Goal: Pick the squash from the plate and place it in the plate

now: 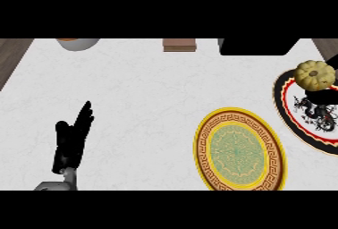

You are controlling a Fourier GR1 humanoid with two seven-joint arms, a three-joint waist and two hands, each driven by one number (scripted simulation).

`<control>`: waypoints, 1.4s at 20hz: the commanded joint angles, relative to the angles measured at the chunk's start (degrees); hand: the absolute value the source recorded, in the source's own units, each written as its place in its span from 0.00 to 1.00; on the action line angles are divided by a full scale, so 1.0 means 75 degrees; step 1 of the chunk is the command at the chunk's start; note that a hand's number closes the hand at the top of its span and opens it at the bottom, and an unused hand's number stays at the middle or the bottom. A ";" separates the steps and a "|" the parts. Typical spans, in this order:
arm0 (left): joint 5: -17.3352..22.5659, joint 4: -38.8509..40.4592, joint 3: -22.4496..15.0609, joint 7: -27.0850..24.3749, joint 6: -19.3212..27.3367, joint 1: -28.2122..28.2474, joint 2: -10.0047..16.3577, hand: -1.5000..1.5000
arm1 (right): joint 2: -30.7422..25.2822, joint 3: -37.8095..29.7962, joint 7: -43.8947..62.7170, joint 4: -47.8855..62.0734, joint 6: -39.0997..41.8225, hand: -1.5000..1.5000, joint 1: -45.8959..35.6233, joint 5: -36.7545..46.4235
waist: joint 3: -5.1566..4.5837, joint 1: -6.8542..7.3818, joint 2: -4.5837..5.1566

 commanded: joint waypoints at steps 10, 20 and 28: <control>-0.0129 0.0243 0.0041 -0.0020 -0.0086 -0.0268 -0.0217 0.50 | -0.1053 -0.0991 -0.2183 0.4316 0.0088 1.00 -0.1106 -0.0442 | 0.0007 0.0055 0.0033; -0.0185 -0.0011 0.0115 0.0060 -0.0156 -0.0196 -0.0079 0.50 | -0.1323 -0.0859 -0.3128 0.7253 0.1445 0.00 -0.1842 -0.0420 | 0.0018 0.0200 0.0079; -0.0239 -0.0230 0.0079 0.0339 -0.0050 -0.0229 -0.0200 0.50 | -0.1511 -0.1827 -0.5540 0.7045 0.1864 0.00 -0.1870 -0.1742 | 0.0026 0.0074 0.0028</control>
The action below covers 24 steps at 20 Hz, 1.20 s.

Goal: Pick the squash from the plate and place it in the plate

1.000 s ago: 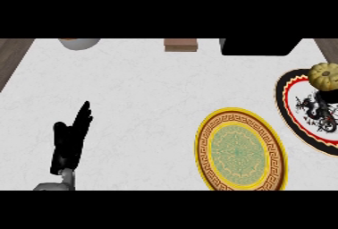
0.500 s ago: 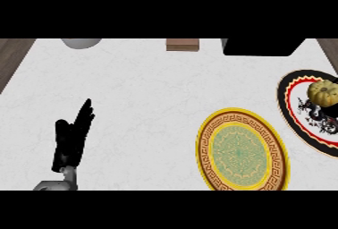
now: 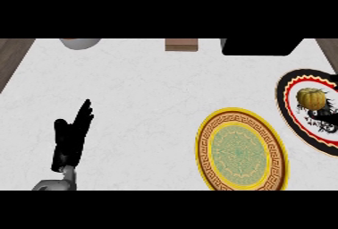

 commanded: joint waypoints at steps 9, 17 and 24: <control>0.0077 0.0147 0.0141 -0.0182 -0.0072 0.0050 0.0006 0.50 | -0.0597 -0.2642 -0.1840 0.0683 0.1758 0.00 0.0163 -0.3025 | -0.0003 -0.0078 -0.0006; -0.0179 0.0730 0.0105 -0.0449 -0.0030 -0.0376 -0.0142 0.50 | -0.0714 -0.2425 -0.2949 0.1499 0.2011 0.00 0.0154 -0.3115 | 0.0000 0.0019 0.0025; -0.0275 0.0148 0.0034 -0.0246 -0.0067 0.0124 -0.0173 0.50 | -0.0522 -0.2082 -0.3214 0.1222 0.2167 0.00 0.0433 -0.3375 | -0.0011 -0.0037 -0.0020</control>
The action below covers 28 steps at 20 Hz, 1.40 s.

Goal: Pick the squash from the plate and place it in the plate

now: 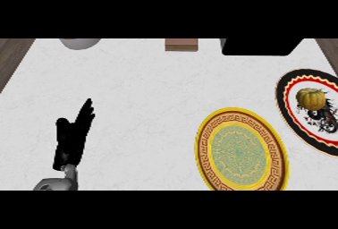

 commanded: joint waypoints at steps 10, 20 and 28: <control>-0.0218 0.0040 0.0051 0.0182 0.0115 -0.0260 -0.0130 0.50 | 0.0211 0.0387 -0.0319 0.0640 -0.1294 0.00 0.0115 0.0097 | 0.0005 0.0034 0.0021; -0.0083 0.0241 0.0212 -0.0308 -0.0148 0.0036 -0.0092 0.50 | -0.0233 0.0491 -0.0319 0.0765 -0.1431 0.00 0.0411 -0.0047 | 0.0003 0.0010 0.0016; 0.0043 0.0056 0.0327 -0.0063 -0.0293 -0.0123 0.0009 0.50 | -0.0652 0.0388 -0.0237 0.1038 -0.1583 0.00 0.0415 -0.0132 | 0.0019 0.0098 0.0042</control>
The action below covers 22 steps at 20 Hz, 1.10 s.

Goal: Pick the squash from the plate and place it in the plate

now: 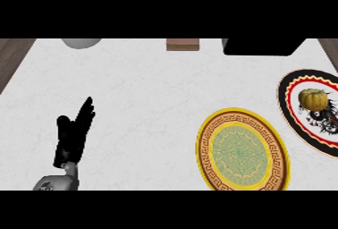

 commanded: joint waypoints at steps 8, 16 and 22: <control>-0.0192 -0.0240 -0.0211 0.0099 0.0119 0.0163 -0.0181 0.50 | -0.0279 -0.0353 -0.0576 0.0196 -0.0232 0.00 0.0574 -0.0355 | 0.0017 0.0042 0.0011; -0.0130 -0.0089 -0.0084 -0.0258 -0.0019 0.0307 -0.0071 0.50 | -0.0661 -0.0593 -0.0073 0.0327 -0.0345 0.00 0.0633 -0.0603 | 0.0017 0.0043 0.0021; -0.0238 -0.0586 -0.0340 -0.0130 0.0034 0.0816 -0.0205 0.50 | -0.0569 -0.0572 -0.0454 0.0361 -0.0536 0.00 0.1146 -0.0565 | 0.0032 0.0097 0.0013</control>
